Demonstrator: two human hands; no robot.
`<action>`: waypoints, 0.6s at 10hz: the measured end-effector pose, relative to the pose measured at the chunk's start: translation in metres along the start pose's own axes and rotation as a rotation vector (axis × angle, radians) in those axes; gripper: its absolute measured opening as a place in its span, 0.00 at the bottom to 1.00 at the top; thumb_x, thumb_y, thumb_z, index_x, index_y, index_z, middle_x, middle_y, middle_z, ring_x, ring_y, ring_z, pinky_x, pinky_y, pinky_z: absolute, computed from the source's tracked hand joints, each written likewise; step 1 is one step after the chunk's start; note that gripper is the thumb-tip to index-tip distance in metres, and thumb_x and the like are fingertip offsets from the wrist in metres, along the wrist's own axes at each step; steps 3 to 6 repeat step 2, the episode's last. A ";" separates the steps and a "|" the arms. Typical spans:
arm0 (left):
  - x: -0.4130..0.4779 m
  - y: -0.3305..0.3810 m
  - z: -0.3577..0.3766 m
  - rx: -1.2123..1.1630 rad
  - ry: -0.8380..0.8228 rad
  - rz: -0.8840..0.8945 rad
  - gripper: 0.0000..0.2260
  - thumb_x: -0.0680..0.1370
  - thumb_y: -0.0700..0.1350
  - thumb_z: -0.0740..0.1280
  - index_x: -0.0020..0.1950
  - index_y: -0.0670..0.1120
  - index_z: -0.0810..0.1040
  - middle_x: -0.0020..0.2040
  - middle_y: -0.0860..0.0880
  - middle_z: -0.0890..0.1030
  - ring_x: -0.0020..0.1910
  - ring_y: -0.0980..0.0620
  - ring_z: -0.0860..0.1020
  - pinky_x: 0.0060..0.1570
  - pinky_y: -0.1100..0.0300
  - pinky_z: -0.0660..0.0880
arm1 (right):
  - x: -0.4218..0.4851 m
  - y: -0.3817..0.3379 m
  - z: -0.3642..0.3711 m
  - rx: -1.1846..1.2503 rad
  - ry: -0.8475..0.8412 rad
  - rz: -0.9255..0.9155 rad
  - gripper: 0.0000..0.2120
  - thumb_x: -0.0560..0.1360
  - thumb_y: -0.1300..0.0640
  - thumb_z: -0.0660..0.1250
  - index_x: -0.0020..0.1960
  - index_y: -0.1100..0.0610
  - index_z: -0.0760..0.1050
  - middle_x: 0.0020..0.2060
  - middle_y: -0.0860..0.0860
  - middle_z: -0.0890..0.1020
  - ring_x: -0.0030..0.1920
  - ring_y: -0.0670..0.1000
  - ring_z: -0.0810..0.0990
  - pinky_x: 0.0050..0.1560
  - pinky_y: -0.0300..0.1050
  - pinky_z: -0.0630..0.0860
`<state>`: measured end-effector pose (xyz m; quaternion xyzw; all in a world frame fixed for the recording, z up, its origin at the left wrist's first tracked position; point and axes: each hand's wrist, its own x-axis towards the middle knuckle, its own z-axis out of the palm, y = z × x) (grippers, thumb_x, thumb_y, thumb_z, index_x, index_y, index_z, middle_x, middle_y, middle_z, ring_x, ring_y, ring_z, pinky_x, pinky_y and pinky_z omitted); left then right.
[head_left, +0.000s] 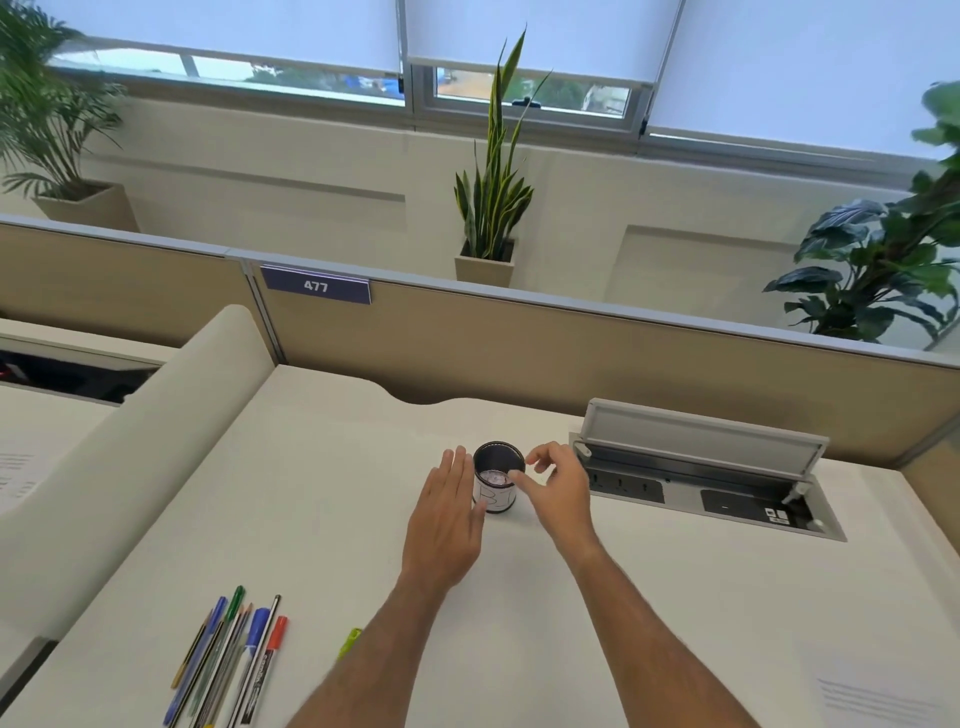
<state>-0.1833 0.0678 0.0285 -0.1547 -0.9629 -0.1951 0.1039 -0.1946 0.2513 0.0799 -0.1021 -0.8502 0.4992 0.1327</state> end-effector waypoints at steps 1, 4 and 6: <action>-0.005 0.014 -0.013 -0.036 0.051 0.025 0.30 0.87 0.55 0.51 0.87 0.43 0.55 0.88 0.47 0.56 0.88 0.49 0.52 0.85 0.50 0.55 | -0.019 -0.007 -0.010 -0.005 0.048 -0.062 0.07 0.80 0.49 0.73 0.44 0.49 0.81 0.45 0.46 0.80 0.49 0.47 0.79 0.47 0.50 0.79; -0.016 0.028 -0.013 -0.028 0.087 0.073 0.30 0.88 0.58 0.47 0.87 0.44 0.55 0.88 0.47 0.56 0.88 0.48 0.52 0.85 0.48 0.57 | -0.050 -0.003 -0.016 -0.121 0.098 -0.201 0.07 0.83 0.48 0.67 0.50 0.48 0.82 0.49 0.42 0.79 0.53 0.44 0.76 0.53 0.51 0.79; -0.016 0.028 -0.013 -0.028 0.087 0.073 0.30 0.88 0.58 0.47 0.87 0.44 0.55 0.88 0.47 0.56 0.88 0.48 0.52 0.85 0.48 0.57 | -0.050 -0.003 -0.016 -0.121 0.098 -0.201 0.07 0.83 0.48 0.67 0.50 0.48 0.82 0.49 0.42 0.79 0.53 0.44 0.76 0.53 0.51 0.79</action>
